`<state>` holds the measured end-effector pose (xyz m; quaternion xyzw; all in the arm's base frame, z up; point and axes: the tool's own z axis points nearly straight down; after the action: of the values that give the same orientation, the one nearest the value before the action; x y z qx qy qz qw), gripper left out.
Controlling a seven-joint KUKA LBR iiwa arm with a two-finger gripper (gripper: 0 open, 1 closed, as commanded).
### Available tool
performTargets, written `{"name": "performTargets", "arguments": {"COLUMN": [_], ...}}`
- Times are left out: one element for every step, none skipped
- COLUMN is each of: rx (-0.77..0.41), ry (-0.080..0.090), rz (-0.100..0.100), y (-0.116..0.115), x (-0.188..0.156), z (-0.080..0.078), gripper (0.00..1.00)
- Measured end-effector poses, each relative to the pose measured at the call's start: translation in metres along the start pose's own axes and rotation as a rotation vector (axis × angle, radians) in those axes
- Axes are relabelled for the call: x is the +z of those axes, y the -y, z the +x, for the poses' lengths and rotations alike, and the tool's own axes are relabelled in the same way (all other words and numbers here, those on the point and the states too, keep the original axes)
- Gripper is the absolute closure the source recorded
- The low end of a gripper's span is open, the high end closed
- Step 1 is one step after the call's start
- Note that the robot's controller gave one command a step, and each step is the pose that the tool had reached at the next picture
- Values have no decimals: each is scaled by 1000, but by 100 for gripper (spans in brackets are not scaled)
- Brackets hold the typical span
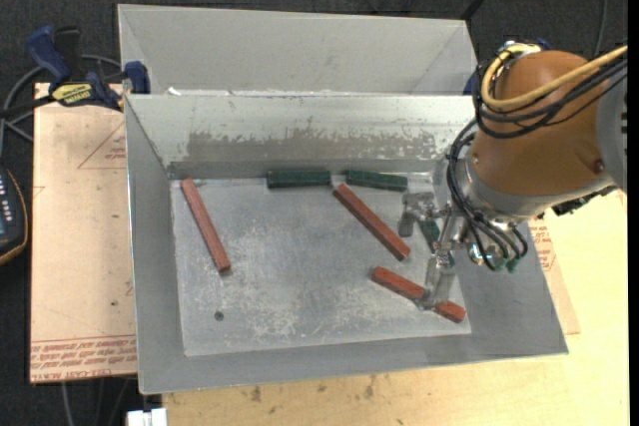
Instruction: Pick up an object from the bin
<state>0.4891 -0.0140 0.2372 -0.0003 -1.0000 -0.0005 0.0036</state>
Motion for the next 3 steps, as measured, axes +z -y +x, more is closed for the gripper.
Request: {"name": "performTargets", "arguments": {"rx": [-235, -267, -36], "ry": [8, 14, 13], "rz": [1, 6, -9], "y": [25, 99, 128], "x": [159, 160, 166], "z": [-8, -47, -47], "gripper": [0, 0, 0]}}
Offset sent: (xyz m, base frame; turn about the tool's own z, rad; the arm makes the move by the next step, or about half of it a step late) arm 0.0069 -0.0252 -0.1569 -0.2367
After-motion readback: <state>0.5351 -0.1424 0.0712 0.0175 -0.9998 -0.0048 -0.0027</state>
